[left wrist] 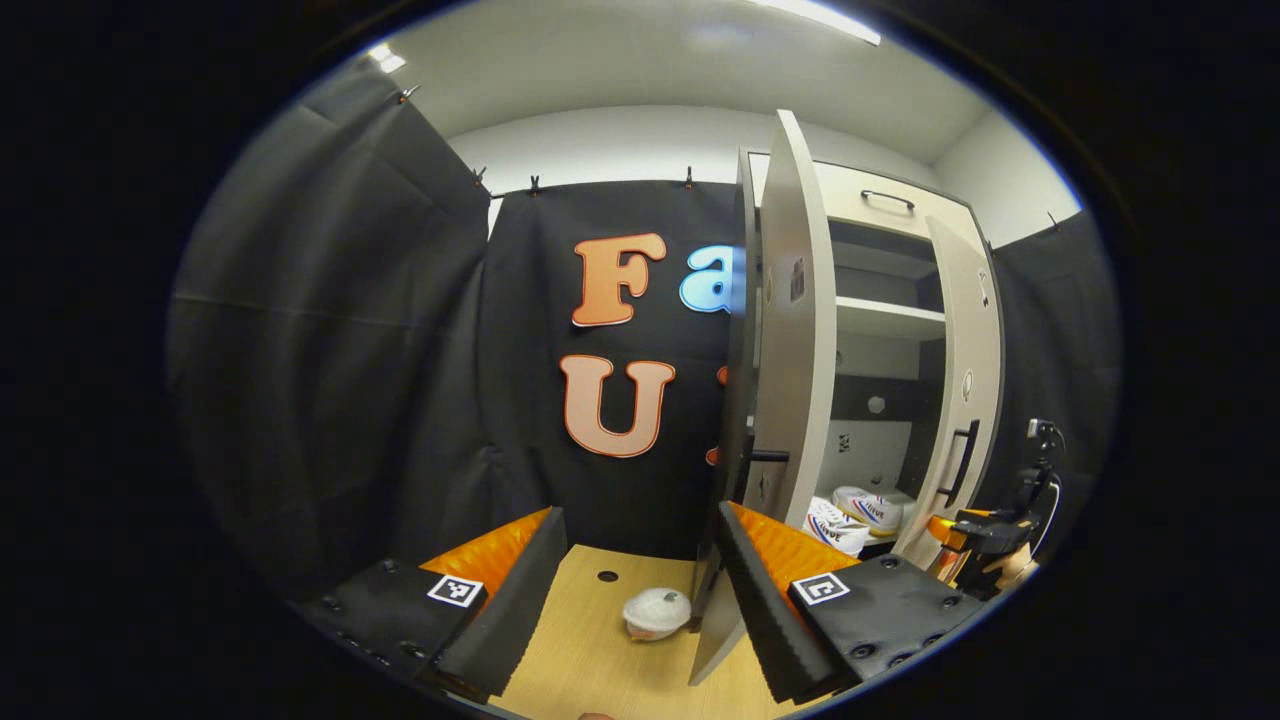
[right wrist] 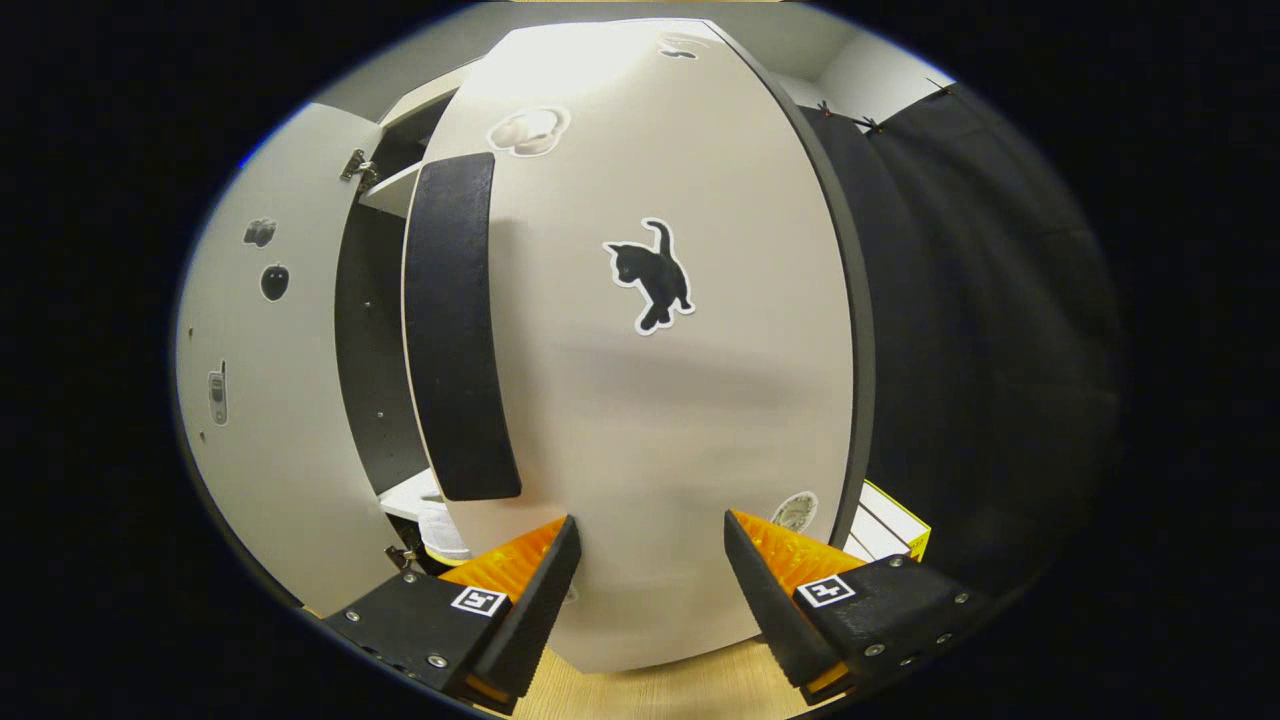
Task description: Grab one shoe with the right hand and put it into the shoe cabinet, grab the other shoe with the left hand and put it into the shoe cabinet; then close the right door with the right hand and the left door with the left hand.
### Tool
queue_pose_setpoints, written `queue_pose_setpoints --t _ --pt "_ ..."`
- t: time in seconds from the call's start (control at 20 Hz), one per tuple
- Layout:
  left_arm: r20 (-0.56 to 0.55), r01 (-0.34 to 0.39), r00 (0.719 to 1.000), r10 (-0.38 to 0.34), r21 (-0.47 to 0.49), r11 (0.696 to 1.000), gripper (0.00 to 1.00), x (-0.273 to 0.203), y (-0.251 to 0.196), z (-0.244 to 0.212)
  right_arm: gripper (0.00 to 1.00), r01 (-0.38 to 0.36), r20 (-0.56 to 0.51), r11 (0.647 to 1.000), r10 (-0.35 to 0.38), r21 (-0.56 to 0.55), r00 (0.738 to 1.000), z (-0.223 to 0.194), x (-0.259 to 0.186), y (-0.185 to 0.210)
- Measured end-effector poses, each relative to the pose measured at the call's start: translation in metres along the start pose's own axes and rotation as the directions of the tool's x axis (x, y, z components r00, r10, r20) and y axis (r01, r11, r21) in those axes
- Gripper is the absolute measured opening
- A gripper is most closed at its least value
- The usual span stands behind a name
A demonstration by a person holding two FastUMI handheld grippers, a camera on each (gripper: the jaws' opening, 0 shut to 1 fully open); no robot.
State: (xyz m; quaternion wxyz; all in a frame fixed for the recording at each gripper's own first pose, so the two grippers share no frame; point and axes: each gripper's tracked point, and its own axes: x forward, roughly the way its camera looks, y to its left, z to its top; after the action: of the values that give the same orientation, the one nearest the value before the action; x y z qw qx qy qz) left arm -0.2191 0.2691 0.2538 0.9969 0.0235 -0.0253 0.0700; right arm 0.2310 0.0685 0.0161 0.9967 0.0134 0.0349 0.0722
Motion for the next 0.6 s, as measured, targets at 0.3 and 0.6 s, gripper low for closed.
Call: queue_pose_setpoints --t 0.3,0.6 --pt "-0.046 0.018 0.999 -0.018 0.004 1.000 0.96 0.030 -0.003 -0.041 0.90 0.040 0.010 0.998 -0.039 -0.045 0.999 0.002 -0.002 0.005" --pt "-0.103 0.044 0.994 -0.044 -0.003 0.999 0.95 0.050 -0.004 -0.078 0.90 0.068 0.016 0.996 -0.067 -0.052 0.998 0.003 0.004 0.003"
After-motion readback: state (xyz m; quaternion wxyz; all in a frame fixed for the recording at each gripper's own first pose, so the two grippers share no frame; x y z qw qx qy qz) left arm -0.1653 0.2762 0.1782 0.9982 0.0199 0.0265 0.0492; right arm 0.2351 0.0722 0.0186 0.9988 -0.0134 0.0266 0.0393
